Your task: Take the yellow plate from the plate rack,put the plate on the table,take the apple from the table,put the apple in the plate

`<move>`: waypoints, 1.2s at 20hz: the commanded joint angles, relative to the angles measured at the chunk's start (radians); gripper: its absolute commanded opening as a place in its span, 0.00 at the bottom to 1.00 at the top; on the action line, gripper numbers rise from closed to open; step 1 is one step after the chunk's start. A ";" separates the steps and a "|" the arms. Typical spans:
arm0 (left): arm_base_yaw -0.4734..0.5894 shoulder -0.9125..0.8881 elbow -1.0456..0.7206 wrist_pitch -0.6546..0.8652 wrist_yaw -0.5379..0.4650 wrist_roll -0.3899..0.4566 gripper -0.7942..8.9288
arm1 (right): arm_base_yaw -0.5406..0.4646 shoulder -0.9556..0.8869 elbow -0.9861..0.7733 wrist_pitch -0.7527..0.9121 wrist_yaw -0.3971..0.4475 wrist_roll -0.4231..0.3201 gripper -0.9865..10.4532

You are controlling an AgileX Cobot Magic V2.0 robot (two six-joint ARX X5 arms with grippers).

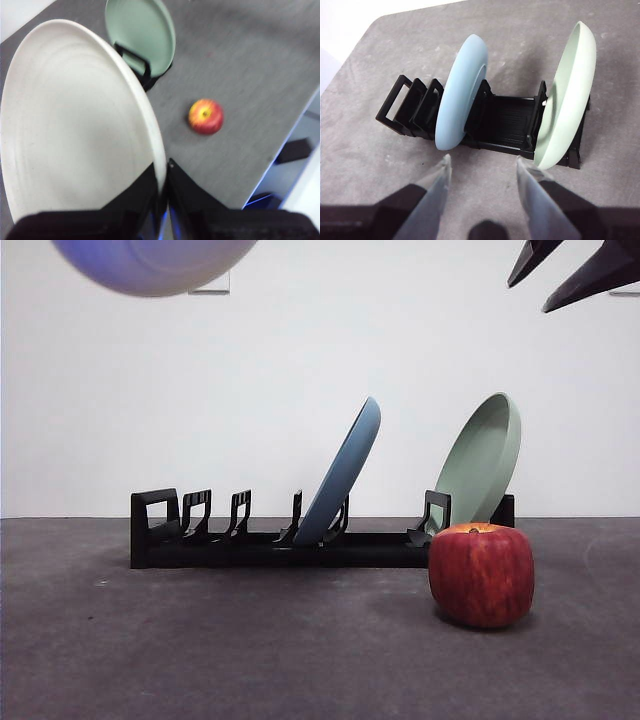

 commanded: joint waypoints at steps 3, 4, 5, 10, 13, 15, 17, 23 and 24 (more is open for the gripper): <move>-0.117 0.015 -0.212 0.106 -0.131 -0.106 0.07 | 0.001 0.005 0.005 0.005 0.005 -0.007 0.28; -0.129 0.029 -0.275 0.156 -0.130 -0.107 0.07 | 0.001 0.005 0.005 0.005 0.005 -0.007 0.28; -0.132 0.040 -0.326 0.203 -0.131 -0.107 0.07 | 0.001 0.005 0.005 0.005 0.005 -0.007 0.28; -0.129 0.200 -0.528 0.446 -0.132 -0.097 0.07 | 0.001 0.005 0.005 0.005 0.005 -0.007 0.28; -0.127 0.351 -0.535 0.525 -0.133 -0.069 0.07 | 0.001 0.005 0.005 0.005 0.005 -0.007 0.28; -0.128 0.438 -0.535 0.572 -0.132 -0.061 0.07 | 0.001 0.005 0.005 0.004 0.005 -0.007 0.28; -0.129 0.507 -0.535 0.585 -0.132 -0.061 0.07 | 0.001 0.005 0.005 0.004 0.005 -0.008 0.28; -0.129 0.568 -0.535 0.560 -0.125 -0.061 0.21 | 0.005 0.005 0.005 -0.025 0.000 -0.008 0.28; -0.127 0.562 -0.534 0.550 -0.127 -0.061 0.34 | 0.010 0.005 0.005 -0.034 0.000 -0.008 0.29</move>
